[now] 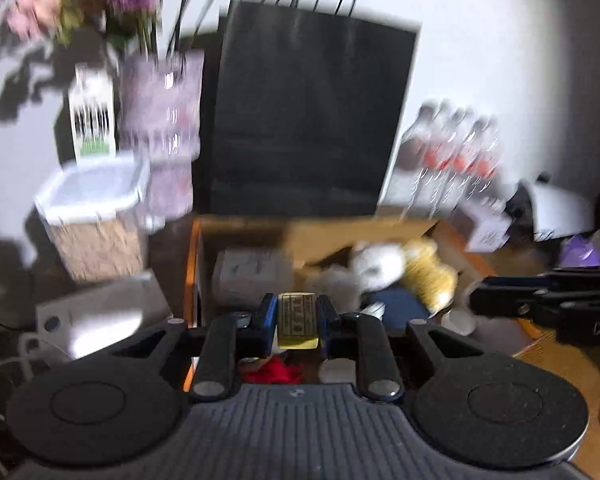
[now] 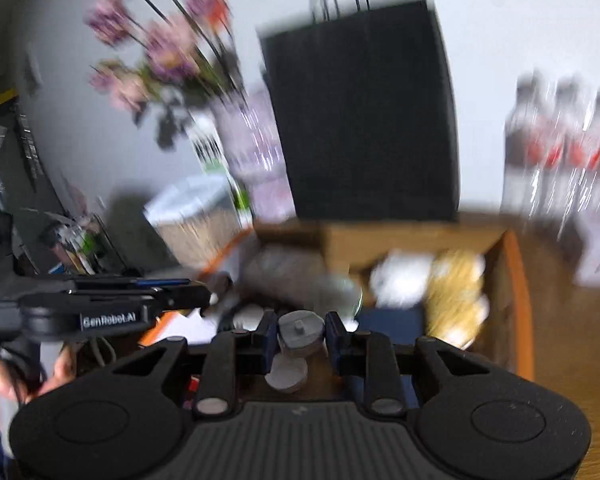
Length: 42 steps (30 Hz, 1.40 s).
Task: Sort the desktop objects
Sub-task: 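Open both tools to drop the tan box and cap into the box, then withdraw both open tools from the box back over the table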
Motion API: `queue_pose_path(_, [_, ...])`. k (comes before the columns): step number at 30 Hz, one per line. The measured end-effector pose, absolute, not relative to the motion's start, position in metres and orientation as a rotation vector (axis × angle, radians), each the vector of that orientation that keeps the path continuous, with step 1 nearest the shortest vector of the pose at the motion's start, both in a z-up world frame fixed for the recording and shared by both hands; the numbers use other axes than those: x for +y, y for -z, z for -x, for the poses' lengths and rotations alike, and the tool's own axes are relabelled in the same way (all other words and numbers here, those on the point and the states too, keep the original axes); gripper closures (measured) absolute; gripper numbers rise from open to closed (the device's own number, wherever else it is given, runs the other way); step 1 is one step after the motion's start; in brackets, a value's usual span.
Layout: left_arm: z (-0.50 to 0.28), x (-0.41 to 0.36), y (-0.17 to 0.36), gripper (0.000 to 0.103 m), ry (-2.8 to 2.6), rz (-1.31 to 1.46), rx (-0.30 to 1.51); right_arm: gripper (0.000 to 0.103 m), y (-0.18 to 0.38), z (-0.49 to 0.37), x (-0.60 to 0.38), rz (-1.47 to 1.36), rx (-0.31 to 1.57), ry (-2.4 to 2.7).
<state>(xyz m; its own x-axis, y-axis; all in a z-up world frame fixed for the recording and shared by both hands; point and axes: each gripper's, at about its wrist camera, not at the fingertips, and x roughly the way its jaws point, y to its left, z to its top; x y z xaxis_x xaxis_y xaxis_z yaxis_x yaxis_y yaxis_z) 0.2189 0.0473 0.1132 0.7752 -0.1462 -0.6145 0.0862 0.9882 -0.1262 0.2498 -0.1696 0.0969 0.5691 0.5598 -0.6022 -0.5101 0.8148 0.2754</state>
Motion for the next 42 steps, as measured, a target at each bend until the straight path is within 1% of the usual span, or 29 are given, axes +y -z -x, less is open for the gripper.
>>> queue_pose_path(3, [-0.235,0.043,-0.087,0.081,0.152,0.110,0.750,0.078,-0.066,-0.271,-0.143,-0.030,0.814,-0.607])
queue_pose_path(8, [-0.251,0.044,-0.065,0.081,0.082,0.056,0.780,0.078,-0.033,-0.284,-0.131,0.004,0.929,-0.581])
queue_pose_path(14, [-0.250,0.057,-0.060,0.080,0.072,0.005,0.804,0.074,-0.038,-0.283,-0.132,0.009,0.913,-0.604])
queue_pose_path(15, [-0.251,0.056,-0.061,0.078,0.090,-0.008,0.808,0.069,-0.041,-0.284,-0.134,-0.002,0.903,-0.604])
queue_pose_path(16, [-0.252,0.056,-0.062,0.071,0.088,-0.014,0.815,0.065,-0.047,-0.283,-0.136,-0.013,0.883,-0.598])
queue_pose_path(17, [-0.252,0.056,-0.064,0.068,0.071,-0.014,0.811,0.058,-0.052,-0.284,-0.137,-0.018,0.867,-0.591])
queue_pose_path(18, [-0.251,0.056,-0.069,0.067,0.064,-0.016,0.798,0.054,-0.059,-0.283,-0.140,-0.022,0.849,-0.584])
queue_pose_path(19, [-0.251,0.055,-0.073,0.064,0.061,-0.017,0.787,0.053,-0.065,-0.280,-0.143,-0.023,0.833,-0.576])
queue_pose_path(20, [-0.249,0.054,-0.080,0.056,0.060,-0.011,0.780,0.052,-0.072,-0.278,-0.147,-0.021,0.814,-0.567])
queue_pose_path(21, [-0.248,0.053,-0.087,0.051,0.059,-0.003,0.769,0.049,-0.078,-0.276,-0.151,-0.020,0.799,-0.556])
queue_pose_path(22, [-0.245,0.052,-0.094,0.043,0.058,0.004,0.752,0.046,-0.084,-0.273,-0.155,-0.019,0.781,-0.537])
queue_pose_path(23, [-0.241,0.051,-0.102,0.036,0.054,0.009,0.728,0.040,-0.091,-0.269,-0.160,-0.011,0.753,-0.513])
queue_pose_path(24, [-0.236,0.049,-0.112,0.032,0.050,0.009,0.704,0.033,-0.097,-0.264,-0.165,-0.001,0.725,-0.491])
queue_pose_path(26, [-0.227,0.044,-0.125,0.011,0.038,0.012,0.670,0.025,-0.106,-0.252,-0.175,0.017,0.663,-0.434])
queue_pose_path(28, [-0.216,0.039,-0.134,0.003,0.029,0.013,0.647,0.023,-0.111,-0.238,-0.183,0.050,0.613,-0.389])
queue_pose_path(29, [-0.208,0.036,-0.137,0.001,0.024,0.009,0.637,0.022,-0.112,-0.228,-0.188,0.065,0.590,-0.371])
queue_pose_path(32, [-0.176,0.028,-0.139,0.000,0.000,0.004,0.580,0.015,-0.108,-0.195,-0.200,0.102,0.533,-0.334])
queue_pose_path(36, [-0.135,0.019,-0.126,0.000,-0.020,0.017,0.547,0.015,-0.089,-0.156,-0.208,0.164,0.510,-0.296])
queue_pose_path(42, [-0.080,0.005,-0.097,0.000,-0.018,0.052,0.576,0.015,-0.054,-0.099,-0.225,0.121,0.597,-0.302])
